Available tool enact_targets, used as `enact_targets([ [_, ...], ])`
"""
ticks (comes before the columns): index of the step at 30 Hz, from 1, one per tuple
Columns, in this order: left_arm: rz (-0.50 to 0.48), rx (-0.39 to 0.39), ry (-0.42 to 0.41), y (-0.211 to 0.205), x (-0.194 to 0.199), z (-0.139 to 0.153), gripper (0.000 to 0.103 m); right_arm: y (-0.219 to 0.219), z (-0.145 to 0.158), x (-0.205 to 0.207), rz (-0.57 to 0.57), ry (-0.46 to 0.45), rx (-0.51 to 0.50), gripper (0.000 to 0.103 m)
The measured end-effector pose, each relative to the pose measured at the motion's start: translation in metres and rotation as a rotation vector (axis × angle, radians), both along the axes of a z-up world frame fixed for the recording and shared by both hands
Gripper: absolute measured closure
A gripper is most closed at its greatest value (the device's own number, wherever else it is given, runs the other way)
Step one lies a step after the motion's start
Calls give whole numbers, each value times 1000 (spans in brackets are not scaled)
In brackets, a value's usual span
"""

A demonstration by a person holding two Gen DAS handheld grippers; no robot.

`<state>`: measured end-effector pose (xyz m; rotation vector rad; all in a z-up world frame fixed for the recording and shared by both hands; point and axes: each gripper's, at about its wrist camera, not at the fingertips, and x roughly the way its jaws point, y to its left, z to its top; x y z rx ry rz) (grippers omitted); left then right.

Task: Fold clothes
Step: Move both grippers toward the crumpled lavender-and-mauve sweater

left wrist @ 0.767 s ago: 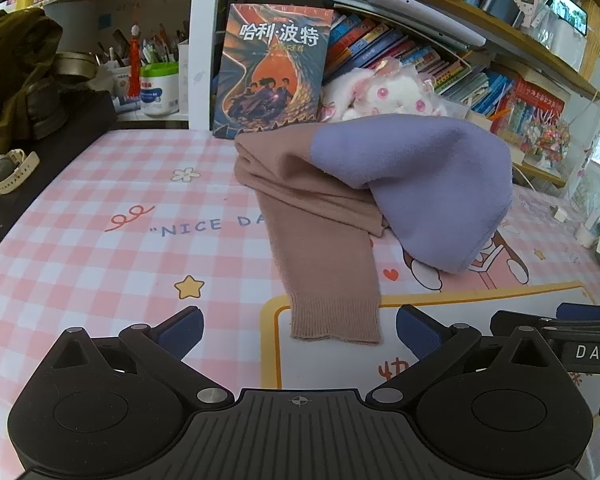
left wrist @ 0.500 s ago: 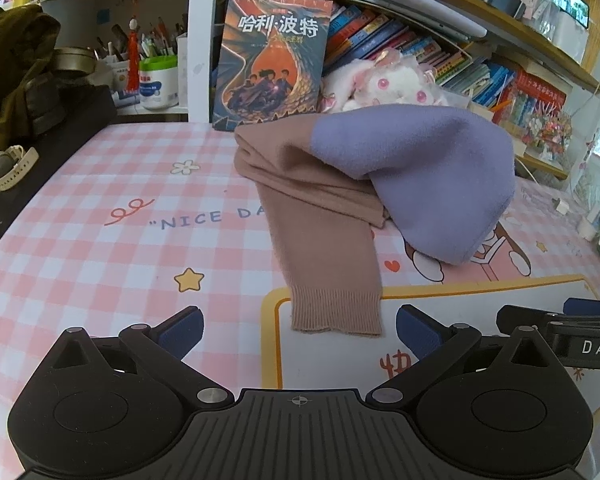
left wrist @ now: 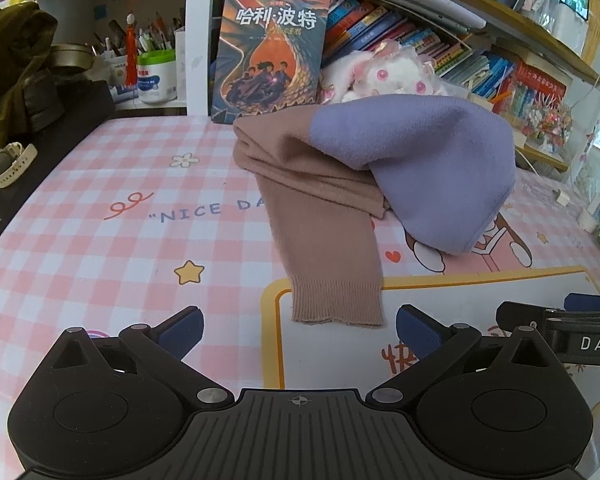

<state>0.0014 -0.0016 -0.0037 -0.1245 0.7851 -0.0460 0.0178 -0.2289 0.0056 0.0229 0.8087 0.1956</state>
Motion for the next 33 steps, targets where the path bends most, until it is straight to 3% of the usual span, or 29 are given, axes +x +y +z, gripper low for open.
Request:
enact_targets([
  [33, -10, -4, 25, 5, 4, -3, 0, 9, 3, 1, -21, 22, -20, 0],
])
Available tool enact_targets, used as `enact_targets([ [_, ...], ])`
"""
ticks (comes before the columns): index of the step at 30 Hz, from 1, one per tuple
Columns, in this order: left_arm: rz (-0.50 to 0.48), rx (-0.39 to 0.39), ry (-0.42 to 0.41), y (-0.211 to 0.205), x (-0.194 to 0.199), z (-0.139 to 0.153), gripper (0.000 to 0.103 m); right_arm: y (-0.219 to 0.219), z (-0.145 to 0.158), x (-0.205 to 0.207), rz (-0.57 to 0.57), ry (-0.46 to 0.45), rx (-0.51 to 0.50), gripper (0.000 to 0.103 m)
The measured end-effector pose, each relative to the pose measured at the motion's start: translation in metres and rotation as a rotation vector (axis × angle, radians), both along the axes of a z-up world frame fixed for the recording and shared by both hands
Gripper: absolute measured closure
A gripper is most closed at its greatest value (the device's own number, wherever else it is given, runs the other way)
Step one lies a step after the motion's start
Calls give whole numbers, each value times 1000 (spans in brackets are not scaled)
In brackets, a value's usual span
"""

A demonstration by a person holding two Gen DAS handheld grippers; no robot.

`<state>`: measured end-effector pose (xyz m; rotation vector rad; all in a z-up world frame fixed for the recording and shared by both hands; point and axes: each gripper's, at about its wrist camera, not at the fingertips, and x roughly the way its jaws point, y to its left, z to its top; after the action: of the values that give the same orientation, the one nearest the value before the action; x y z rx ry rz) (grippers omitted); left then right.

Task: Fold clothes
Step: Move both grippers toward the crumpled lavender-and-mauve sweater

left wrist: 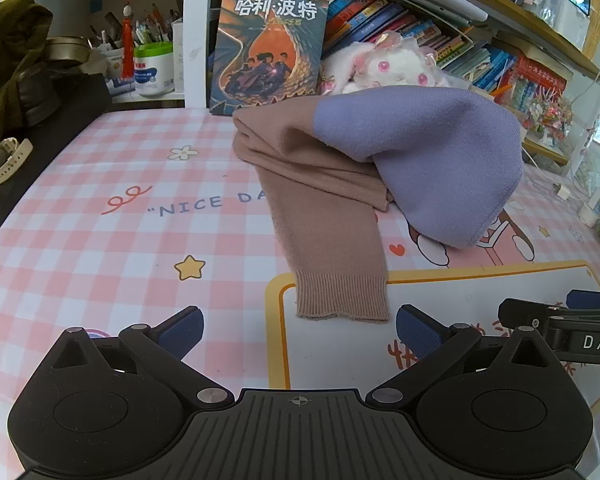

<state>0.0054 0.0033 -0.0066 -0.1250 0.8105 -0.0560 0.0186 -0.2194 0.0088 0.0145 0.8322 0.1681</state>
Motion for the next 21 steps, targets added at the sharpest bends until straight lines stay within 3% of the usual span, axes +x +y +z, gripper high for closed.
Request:
enact_targets([
  [21, -26, -4, 18, 4, 8, -5, 0, 4, -2, 4, -15, 11, -6, 0],
])
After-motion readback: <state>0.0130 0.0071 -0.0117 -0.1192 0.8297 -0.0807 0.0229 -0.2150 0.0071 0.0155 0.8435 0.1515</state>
